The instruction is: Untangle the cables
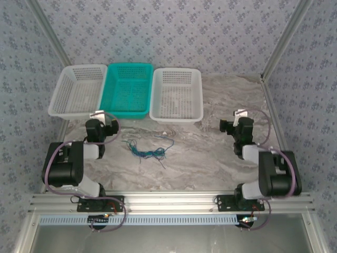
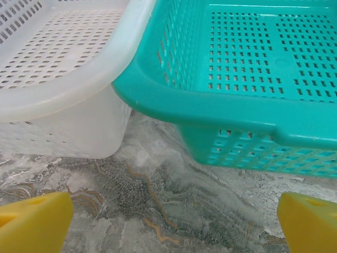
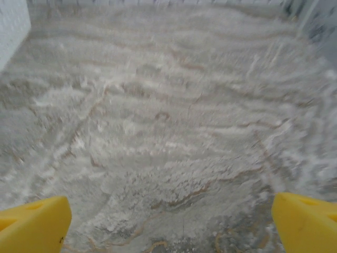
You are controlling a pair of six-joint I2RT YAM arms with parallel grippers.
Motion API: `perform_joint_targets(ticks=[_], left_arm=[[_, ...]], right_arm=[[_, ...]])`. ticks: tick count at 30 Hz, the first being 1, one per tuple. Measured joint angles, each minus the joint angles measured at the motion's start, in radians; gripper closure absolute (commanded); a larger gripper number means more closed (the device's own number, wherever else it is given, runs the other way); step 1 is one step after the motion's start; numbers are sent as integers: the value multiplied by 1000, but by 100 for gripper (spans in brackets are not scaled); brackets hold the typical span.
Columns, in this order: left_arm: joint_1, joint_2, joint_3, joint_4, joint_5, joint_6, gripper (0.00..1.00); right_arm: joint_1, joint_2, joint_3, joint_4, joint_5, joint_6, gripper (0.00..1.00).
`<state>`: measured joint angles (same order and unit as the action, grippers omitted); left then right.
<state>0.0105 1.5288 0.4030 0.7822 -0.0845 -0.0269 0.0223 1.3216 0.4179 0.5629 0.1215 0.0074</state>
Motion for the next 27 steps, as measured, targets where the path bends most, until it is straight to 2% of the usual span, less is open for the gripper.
perform_joint_targets(ticks=[2,5,8,11,14,16,19,21,24,27], left_arm=[[-17,-36,-1,-30,-42,0,1],[-58,-176,3,-147,-122,-29,1],[-101,-342,32,-301,-180,-92,1],[-150,-491,90,-491,-223,-199,1],[-204,-590,174,-691,-223,-345,7],[-246,-617,232,-815,-200,-458,16],[-316,-592,296,-963,-143,-617,23],[-354,-544,319,-1035,-103,-705,26],[-412,-436,328,-1114,-55,-804,32],[-480,-323,338,-1176,-44,-861,36]], right_arm=[[19,-153,18,-99,27,58,0],[21,-356,124,-340,50,211,0],[34,-444,268,-555,32,336,1],[104,-467,348,-682,-32,417,2],[271,-425,397,-772,-83,466,2],[422,-346,443,-823,-100,480,1],[621,-190,528,-880,-104,483,0],[719,-92,578,-900,-103,482,0],[821,38,641,-927,-91,471,0],[874,135,673,-939,-79,456,0]])
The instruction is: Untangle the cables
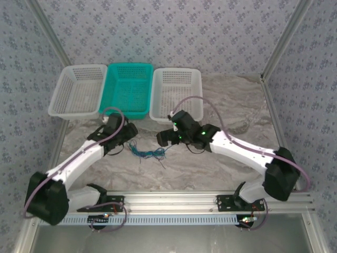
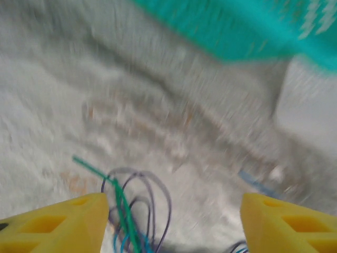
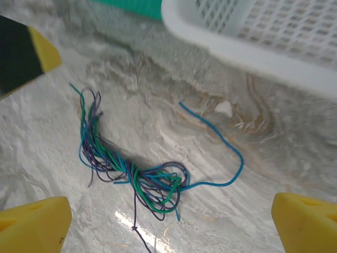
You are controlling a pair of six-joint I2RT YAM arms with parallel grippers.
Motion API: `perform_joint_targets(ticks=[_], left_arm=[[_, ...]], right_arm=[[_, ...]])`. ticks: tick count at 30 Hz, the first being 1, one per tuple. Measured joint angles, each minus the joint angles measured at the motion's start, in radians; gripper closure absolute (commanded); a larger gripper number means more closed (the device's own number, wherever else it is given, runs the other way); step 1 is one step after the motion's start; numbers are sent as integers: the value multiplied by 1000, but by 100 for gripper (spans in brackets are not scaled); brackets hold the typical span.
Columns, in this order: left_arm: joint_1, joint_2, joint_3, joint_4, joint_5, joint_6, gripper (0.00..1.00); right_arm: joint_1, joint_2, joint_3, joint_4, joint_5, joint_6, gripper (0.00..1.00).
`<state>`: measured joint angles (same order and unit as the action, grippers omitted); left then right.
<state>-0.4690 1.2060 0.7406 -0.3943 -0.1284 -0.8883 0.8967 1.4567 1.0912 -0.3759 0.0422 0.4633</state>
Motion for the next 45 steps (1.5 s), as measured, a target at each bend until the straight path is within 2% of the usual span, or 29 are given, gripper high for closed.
perform_joint_targets(ticks=[3,6,8,10,13,15,20,27,29,30,32,33,39,45], left_arm=[[-54,91,19,-33,-3,-33,36],[-68,151,24,-35,-2,-53,35],[-68,186,24,-27,-1,-61,40],[-68,223,24,-17,3,-69,54],[-71,256,23,-3,9,-69,86],[-74,262,23,5,10,-66,100],[-77,262,21,10,9,-47,100],[-77,238,-10,24,0,-37,100],[-77,233,-14,24,-3,-37,100],[-77,232,-16,25,-7,-37,100],[-77,228,-19,24,-17,-37,100],[-77,225,-22,24,-22,-37,100],[-76,186,-29,-20,-95,-36,100],[-27,133,-43,-63,-160,-11,100]], right_arm=[[29,68,10,-10,22,-8,0],[45,115,11,-18,56,-3,0],[49,144,11,-20,76,8,0],[50,177,11,-23,100,28,0],[49,225,11,-30,135,72,0],[45,251,11,-34,151,104,5],[24,311,11,-27,156,189,25],[13,333,-23,-20,187,298,29],[12,333,-48,-17,195,314,43],[10,332,-60,-10,206,318,55],[-1,321,-73,-9,216,331,90],[-8,315,-83,-13,221,335,100],[-26,254,-156,48,212,360,100],[-42,-2,-306,48,270,359,100]])
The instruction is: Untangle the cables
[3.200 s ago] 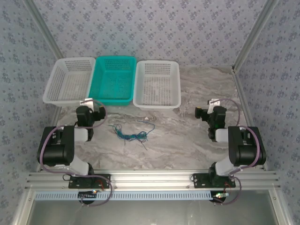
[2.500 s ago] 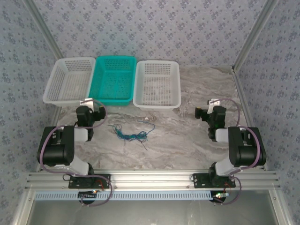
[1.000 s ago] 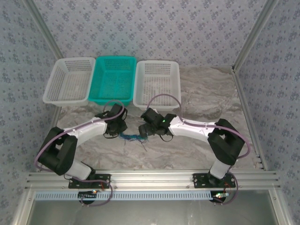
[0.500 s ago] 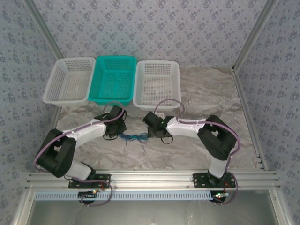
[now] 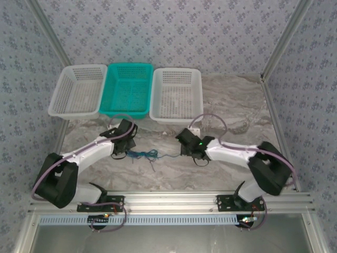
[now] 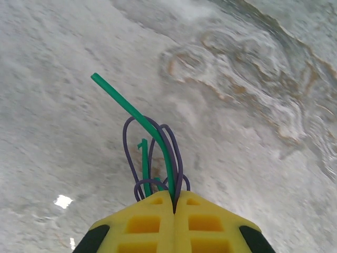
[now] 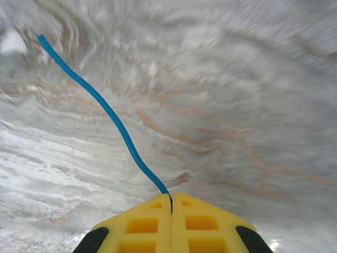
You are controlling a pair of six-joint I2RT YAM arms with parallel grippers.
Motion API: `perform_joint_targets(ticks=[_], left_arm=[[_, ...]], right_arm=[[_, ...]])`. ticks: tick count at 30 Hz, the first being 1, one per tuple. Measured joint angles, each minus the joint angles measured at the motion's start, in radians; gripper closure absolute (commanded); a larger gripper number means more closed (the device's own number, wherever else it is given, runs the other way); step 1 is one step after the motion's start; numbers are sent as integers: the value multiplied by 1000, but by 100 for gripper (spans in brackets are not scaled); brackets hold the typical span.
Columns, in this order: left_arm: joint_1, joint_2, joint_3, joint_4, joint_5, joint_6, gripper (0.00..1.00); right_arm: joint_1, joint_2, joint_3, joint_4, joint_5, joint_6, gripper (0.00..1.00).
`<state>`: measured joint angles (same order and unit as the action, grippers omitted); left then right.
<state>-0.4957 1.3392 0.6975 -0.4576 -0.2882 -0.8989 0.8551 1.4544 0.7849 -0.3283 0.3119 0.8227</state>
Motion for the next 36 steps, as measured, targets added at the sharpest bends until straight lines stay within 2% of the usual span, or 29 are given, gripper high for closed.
perform_joint_targets(ticks=[6,8,12,13,16,18,22,26,33,36], left_arm=[[32,-2,-20,-2,-8,21,98],[32,-11,-26,6,0,39,84],[32,-100,-51,27,10,66,77],[32,-143,-61,35,11,74,72],[32,-272,-80,60,12,93,42],[32,-347,-89,82,15,100,35],[32,-452,-95,98,29,109,31],[30,-507,-94,77,56,117,31],[23,-521,-94,5,114,121,30],[22,-512,-94,-13,134,120,27]], right_arm=[[-42,-232,-32,-25,68,-27,100],[-42,-275,-32,-34,71,-52,100],[-37,-338,-27,-43,71,-109,100],[-37,-356,-21,-43,71,-124,100],[-42,-394,16,-21,72,-196,100],[-62,-383,64,16,75,-257,100],[-160,-229,236,90,64,-378,100],[-255,30,457,147,58,-484,100],[-331,430,734,156,59,-578,100],[-342,542,795,134,51,-587,90]])
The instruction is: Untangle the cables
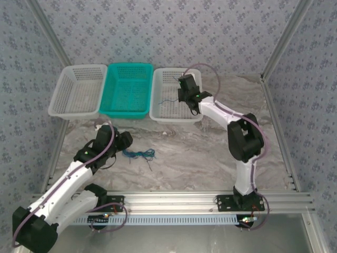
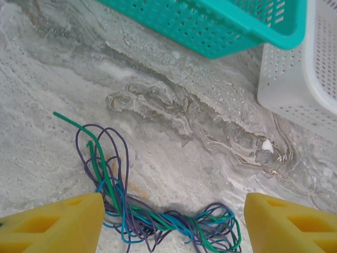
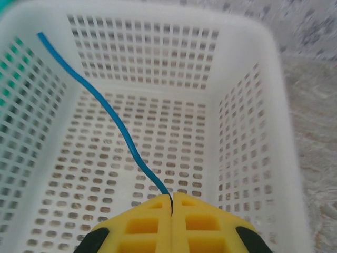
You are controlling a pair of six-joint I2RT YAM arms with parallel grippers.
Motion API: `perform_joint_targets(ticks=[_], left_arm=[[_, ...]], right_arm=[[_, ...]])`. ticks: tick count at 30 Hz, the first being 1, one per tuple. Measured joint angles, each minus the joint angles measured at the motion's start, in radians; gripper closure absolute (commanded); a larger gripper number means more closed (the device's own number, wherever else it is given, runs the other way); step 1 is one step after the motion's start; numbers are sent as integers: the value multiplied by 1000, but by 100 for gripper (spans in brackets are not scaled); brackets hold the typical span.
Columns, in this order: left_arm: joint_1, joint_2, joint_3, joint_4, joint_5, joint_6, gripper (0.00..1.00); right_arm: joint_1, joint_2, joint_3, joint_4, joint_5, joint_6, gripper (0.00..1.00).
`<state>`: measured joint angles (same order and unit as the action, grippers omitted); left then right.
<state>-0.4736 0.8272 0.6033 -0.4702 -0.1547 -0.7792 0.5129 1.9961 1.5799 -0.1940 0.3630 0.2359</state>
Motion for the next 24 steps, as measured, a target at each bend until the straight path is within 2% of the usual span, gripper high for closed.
perform_joint_targets(ticks=[5,10,14,17,19,21,24], left_arm=[[0,56,0,2,36,-8,24],[0,209,0,0,54,-19,23],[-10,343,16,-2,47,-33,25],[-23,429,41,2,31,-40,35],[-31,473,57,10,23,-43,50],[-39,510,69,18,7,-47,69],[-46,541,73,27,-13,-48,92]], right_arm=[[-5,93,109,-81,-45,0,57],[-5,28,118,-124,-90,8,53],[-2,-159,11,-115,-161,21,49],[18,-364,-132,-74,-219,39,42],[51,-488,-232,-24,-245,54,39],[101,-594,-341,24,-277,64,39],[169,-663,-475,56,-328,74,37]])
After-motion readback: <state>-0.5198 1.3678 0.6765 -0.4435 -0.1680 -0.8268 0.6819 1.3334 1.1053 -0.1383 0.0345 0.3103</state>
